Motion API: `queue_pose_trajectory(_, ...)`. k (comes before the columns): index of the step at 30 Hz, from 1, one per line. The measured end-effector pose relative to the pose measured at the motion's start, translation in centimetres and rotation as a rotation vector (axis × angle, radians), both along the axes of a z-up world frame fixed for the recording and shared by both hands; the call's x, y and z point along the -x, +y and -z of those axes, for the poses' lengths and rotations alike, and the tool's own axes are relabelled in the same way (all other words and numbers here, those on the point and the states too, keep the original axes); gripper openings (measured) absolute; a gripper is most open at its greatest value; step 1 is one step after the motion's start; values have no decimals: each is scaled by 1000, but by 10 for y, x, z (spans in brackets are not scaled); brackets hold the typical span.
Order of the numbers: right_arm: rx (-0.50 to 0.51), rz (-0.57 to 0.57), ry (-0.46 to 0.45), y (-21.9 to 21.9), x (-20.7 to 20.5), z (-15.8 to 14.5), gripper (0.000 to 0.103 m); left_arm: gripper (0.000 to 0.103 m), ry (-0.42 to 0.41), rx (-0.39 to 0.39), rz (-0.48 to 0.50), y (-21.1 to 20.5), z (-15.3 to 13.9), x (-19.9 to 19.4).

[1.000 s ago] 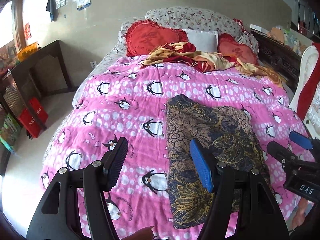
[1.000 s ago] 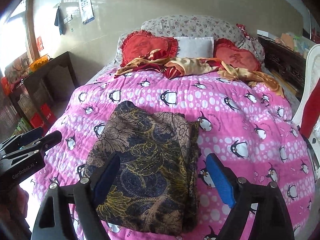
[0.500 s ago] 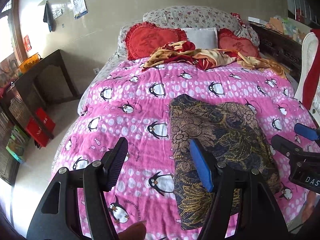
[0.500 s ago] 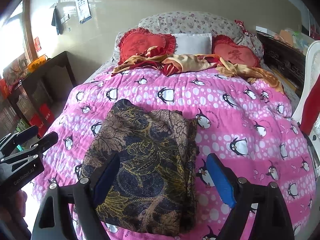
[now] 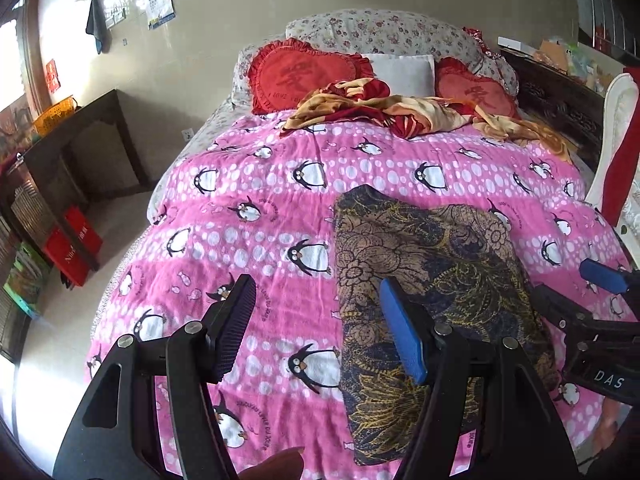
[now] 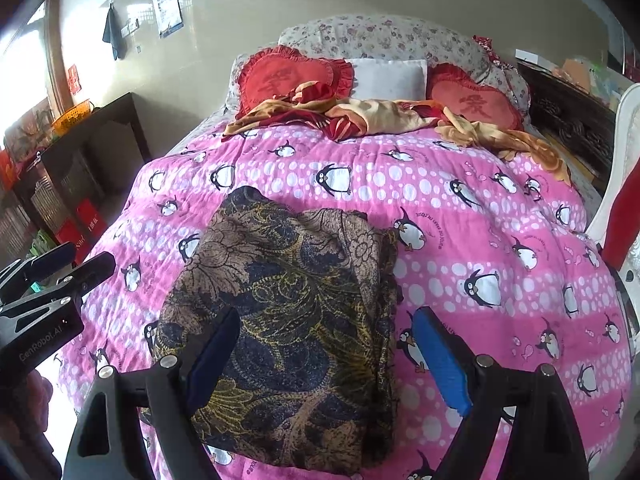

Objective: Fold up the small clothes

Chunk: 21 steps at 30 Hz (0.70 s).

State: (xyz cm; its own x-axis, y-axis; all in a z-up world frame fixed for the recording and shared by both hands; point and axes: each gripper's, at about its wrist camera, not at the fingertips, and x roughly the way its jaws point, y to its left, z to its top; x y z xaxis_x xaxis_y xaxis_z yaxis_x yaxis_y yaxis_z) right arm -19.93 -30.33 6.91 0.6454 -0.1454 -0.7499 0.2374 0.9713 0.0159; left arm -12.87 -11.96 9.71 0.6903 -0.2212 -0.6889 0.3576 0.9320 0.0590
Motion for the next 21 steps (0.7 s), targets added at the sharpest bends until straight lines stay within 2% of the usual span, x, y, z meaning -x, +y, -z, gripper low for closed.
queue_pose_trajectory(8,-1,11,20,-2,-3,7,86,65,34,25,10,-3,6,-3)
queue_pose_trajectory(21,-4,9,48,-4,-9,17,86,65,52,19,15,-8,15,-7)
